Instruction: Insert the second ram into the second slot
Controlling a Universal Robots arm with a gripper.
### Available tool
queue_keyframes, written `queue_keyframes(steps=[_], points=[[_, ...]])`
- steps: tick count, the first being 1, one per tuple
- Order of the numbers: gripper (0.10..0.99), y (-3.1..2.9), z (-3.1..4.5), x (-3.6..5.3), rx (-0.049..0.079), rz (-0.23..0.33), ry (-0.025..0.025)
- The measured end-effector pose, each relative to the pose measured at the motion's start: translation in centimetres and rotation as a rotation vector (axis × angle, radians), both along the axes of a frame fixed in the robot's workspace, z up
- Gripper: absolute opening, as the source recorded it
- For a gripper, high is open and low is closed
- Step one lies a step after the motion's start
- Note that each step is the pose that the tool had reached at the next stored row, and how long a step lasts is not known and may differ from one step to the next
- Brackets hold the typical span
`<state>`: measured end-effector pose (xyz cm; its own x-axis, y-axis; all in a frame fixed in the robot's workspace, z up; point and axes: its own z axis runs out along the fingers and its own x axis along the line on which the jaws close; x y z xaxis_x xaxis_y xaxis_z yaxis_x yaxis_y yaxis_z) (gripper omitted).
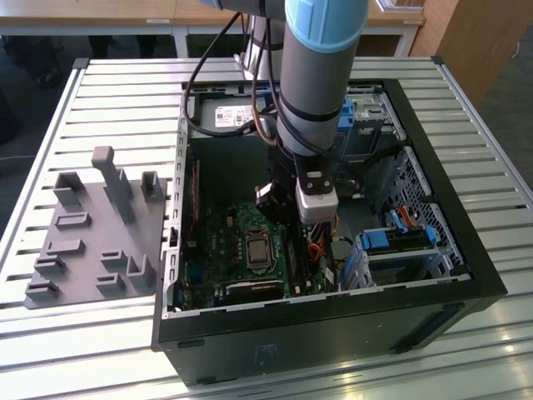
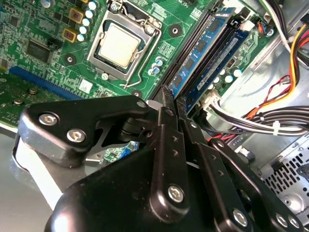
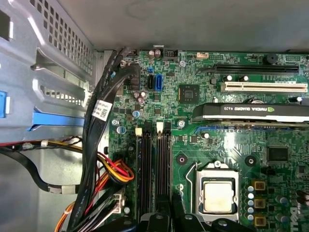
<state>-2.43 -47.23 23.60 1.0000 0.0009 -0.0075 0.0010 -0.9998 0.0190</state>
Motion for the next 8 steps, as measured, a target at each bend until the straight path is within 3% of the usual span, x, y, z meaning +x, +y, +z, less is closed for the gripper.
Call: queue_keyframes(steps=[8], points=[[0.137, -0.13, -0.48, 0.0, 0.009, -0.014, 0.0]])
